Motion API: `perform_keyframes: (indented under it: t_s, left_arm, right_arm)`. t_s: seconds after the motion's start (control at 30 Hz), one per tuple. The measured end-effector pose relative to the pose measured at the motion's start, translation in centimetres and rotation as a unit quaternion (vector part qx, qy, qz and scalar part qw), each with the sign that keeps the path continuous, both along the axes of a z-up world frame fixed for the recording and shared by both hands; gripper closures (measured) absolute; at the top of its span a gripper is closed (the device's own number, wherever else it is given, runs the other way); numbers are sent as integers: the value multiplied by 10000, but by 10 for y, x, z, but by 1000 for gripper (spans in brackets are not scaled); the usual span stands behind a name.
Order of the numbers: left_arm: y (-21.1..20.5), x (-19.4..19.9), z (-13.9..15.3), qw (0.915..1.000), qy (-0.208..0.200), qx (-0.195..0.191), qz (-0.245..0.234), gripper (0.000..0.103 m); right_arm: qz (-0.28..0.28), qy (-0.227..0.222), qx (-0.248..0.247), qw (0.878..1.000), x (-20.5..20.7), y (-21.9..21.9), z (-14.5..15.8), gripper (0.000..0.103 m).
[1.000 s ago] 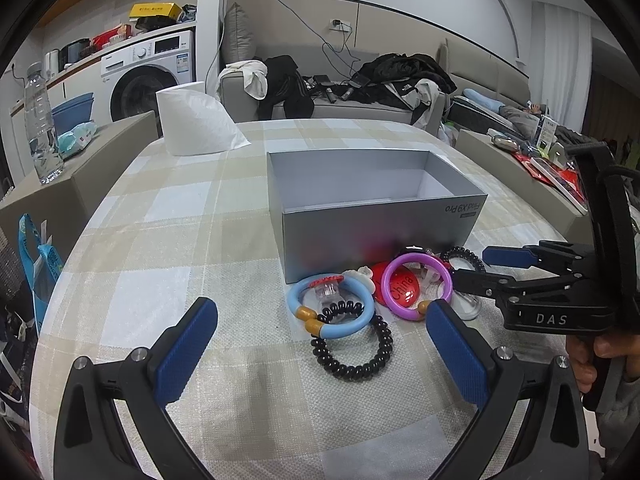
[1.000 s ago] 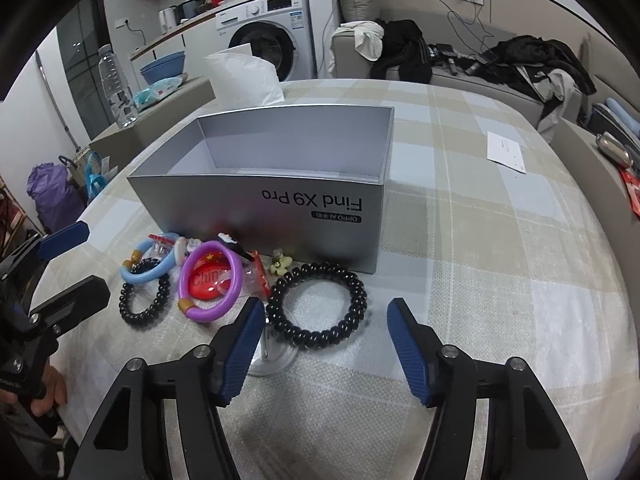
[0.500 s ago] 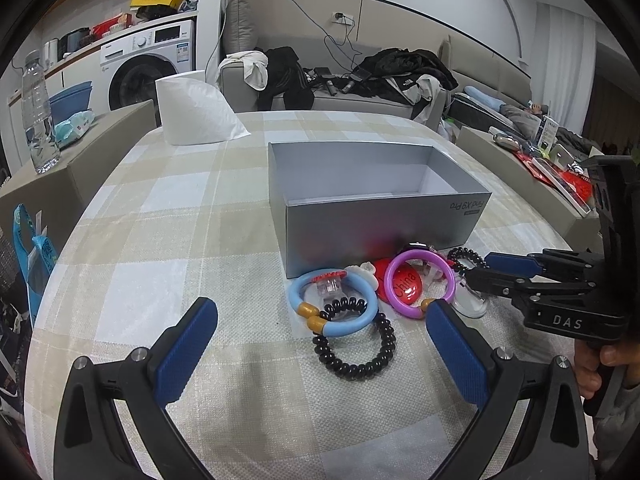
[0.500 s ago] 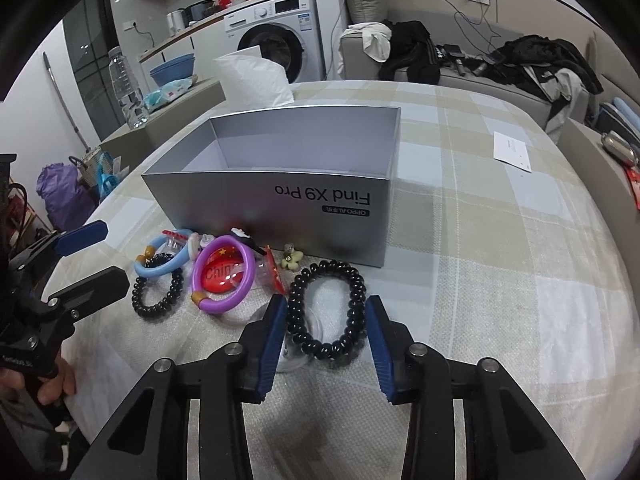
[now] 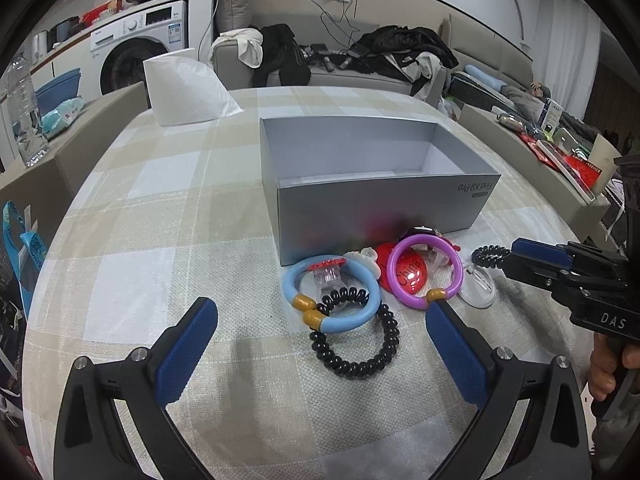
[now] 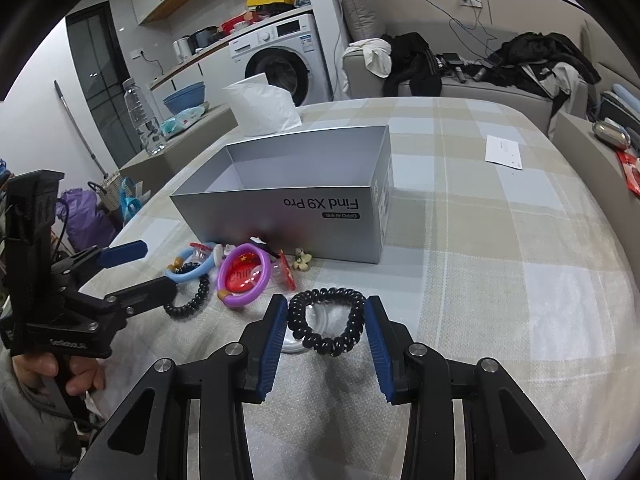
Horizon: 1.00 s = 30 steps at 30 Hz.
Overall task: Organize jewelry
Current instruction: 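Close right tool on the black beaded bracelet while left tool closes on the blue bangle, then lift the blue bangle with left tool while right tool carries the black bracelet over the box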
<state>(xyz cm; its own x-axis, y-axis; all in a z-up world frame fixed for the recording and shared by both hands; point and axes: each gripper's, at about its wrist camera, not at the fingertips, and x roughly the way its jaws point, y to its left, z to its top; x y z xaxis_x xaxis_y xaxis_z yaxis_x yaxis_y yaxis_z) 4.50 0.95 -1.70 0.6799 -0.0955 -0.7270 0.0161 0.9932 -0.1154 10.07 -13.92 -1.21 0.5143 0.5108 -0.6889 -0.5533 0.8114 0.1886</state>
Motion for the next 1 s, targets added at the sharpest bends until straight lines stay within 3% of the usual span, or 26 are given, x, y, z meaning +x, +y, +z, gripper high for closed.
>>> perform_keyframes:
  t_s: [0.13, 0.27, 0.4, 0.93, 0.97, 1.0]
  left_arm:
    - [1, 3, -4, 9998, 179, -63, -54, 21]
    - [5, 5, -4, 9995, 249, -145, -120, 28]
    - [5, 9, -7, 9985, 370, -328, -251, 52]
    - [-3, -5, 9, 9989, -183, -48, -425, 58]
    - [-3, -6, 11, 9989, -229, -47, -418, 60]
    - [-2, -5, 12, 9988, -258, -59, -414, 70]
  right_arm:
    - [9, 3, 16, 10000, 0, -2, 0, 65]
    - [53, 24, 34, 10000, 0, -1, 0, 65]
    - [106, 49, 67, 9999, -1, 0, -1, 65]
    - [197, 15, 202, 9996, -5, 0, 1, 65]
    - [204, 8, 214, 9996, -6, 0, 1, 65]
    - [209, 2, 220, 9995, -6, 0, 2, 65]
